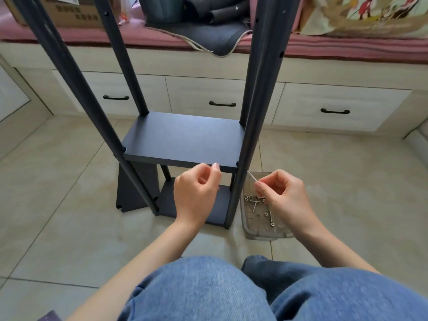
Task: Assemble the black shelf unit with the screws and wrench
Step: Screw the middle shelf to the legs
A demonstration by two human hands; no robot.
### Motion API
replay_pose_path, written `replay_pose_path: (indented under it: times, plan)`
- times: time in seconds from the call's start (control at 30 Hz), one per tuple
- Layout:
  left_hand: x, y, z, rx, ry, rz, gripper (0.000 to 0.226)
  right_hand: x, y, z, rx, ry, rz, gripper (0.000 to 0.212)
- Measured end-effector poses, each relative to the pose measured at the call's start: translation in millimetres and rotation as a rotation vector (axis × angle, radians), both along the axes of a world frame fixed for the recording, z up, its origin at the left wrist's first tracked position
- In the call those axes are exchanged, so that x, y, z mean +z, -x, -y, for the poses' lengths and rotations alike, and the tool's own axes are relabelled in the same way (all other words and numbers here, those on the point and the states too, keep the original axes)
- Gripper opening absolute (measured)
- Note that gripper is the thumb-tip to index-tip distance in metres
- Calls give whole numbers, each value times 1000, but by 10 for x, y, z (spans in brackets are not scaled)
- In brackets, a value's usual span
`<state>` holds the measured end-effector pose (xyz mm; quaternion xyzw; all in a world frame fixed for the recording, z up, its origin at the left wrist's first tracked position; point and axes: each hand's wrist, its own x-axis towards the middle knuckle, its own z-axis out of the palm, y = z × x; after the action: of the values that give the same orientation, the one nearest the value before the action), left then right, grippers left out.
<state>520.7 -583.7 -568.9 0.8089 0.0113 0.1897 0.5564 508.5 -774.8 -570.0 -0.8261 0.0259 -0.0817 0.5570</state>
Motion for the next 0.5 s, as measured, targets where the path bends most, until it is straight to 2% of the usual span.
replay_pose_path:
  times: [0.1,0.2,0.37,0.5]
  plan:
    - [-62,-39,2,17,251,-364,51,-4,-11,6,5,-10,5,17]
    - [-135,-114,19,11,486,-580,45,-2,-12,14,11,-7,-2,17]
    - [-146,-195,111,-107,862,-558,30,4,-12,17,30,10,-7,16]
    - [-122,-231,172,-247,915,-516,23,6,-16,24,24,10,-2,16]
